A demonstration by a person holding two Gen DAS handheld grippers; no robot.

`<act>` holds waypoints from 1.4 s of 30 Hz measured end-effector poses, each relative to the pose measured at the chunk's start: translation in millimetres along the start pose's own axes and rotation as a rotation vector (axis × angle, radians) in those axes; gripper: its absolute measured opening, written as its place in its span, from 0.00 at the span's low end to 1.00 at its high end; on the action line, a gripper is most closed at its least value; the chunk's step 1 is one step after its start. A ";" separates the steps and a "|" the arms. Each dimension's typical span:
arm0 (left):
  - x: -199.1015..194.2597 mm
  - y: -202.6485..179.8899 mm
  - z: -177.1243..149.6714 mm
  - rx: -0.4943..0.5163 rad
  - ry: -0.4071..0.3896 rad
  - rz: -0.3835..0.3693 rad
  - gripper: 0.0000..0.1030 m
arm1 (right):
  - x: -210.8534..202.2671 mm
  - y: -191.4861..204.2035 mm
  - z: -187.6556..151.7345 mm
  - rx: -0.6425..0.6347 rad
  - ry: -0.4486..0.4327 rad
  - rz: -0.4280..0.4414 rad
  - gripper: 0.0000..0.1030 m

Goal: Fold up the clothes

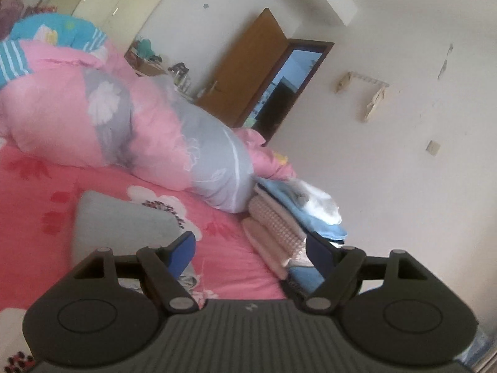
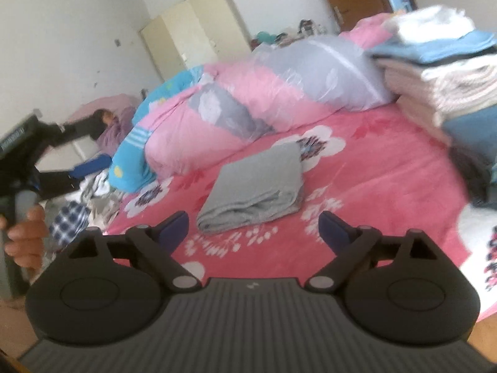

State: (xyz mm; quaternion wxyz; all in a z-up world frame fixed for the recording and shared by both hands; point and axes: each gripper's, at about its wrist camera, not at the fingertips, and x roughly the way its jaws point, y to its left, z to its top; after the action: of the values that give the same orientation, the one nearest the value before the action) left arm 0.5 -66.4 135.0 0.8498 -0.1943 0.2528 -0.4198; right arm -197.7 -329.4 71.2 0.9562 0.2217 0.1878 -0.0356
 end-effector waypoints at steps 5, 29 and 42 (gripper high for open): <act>5.5 49.1 -3.7 -0.063 -0.006 0.067 0.79 | 6.3 -2.1 39.7 -0.003 -0.014 0.027 0.99; 178.2 283.1 -27.0 -0.289 0.312 0.208 0.78 | 346.2 -143.8 29.7 0.515 0.464 0.276 0.99; 229.8 308.1 -21.2 -0.252 0.420 -0.038 0.78 | 393.7 -118.0 26.4 0.363 0.610 0.447 0.99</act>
State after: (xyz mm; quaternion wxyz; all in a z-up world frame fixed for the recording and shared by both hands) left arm 296.9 -79.1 -110.2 0.7398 -0.2117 0.4704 -0.4319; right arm 158.4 -441.1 -102.9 0.7864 0.4223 0.4003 0.2076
